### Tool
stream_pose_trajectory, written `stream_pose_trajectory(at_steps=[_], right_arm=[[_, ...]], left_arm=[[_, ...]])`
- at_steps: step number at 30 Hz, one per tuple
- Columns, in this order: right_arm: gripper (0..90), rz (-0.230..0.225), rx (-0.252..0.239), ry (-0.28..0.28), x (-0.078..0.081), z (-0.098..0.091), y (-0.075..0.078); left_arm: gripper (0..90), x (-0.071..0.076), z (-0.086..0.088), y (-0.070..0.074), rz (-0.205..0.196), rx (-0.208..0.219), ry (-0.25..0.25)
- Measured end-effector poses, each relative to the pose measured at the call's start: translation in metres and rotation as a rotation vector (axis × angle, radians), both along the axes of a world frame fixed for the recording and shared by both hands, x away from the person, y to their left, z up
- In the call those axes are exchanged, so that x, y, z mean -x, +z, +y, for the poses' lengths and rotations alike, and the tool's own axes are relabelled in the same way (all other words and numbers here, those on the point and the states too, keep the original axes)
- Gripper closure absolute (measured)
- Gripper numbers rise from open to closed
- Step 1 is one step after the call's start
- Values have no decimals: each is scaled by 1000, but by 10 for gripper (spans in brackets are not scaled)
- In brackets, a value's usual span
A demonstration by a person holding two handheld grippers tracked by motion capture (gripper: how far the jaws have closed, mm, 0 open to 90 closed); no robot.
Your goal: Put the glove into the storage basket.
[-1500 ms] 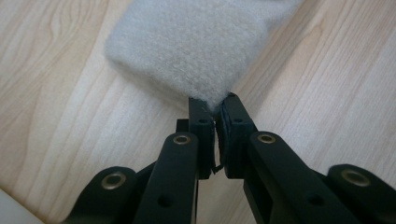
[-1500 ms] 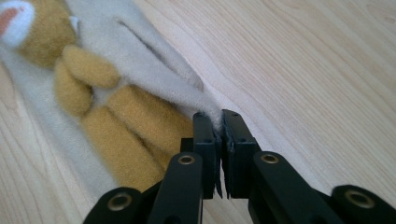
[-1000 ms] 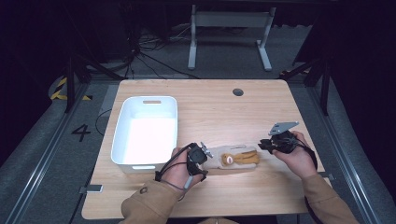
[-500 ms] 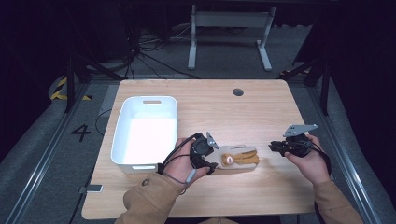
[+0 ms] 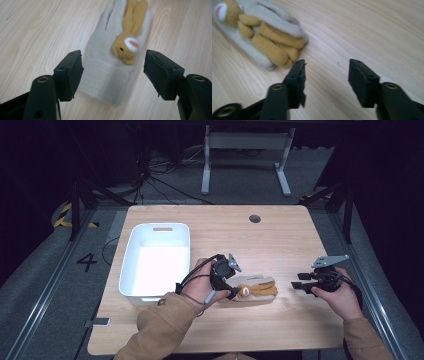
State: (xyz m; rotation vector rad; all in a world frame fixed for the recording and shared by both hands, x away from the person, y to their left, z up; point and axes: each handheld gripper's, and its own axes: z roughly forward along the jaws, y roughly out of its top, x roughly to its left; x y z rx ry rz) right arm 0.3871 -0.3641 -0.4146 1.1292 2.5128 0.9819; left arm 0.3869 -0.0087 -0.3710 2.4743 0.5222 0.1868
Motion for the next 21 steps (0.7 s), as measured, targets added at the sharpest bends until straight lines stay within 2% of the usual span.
stream_pose_trajectory(at_steps=[2,4,5,7,9,13,14,17,21], right_arm=[[351,7,-9,-5,1,-1,-1],[320,13,-5,8,1,-1,-1],[314,16,-1,19,1,-1,-2],[301,-5,8,24,1,-1,-3],[300,-13,15,29,1,-1,-4],[306,-24,37,36,0,-2,-7],[303,-13,44,45,-1,-3,-9],[300,-13,33,41,-1,-4,-10],[299,-28,12,36,0,-4,-8]], left_arm=[[322,-4,-1,-3,5,7,-15],[323,-8,-3,-7,7,10,-36],[324,-10,-4,-9,9,9,-45],[324,-14,-5,-12,5,6,-63],[324,-17,-6,-16,9,20,-72],[316,-20,-7,-25,14,62,-97],[307,-22,-7,-30,9,88,-112],[299,-23,-6,-36,10,98,-117],[283,-25,-4,-47,24,144,-110]])
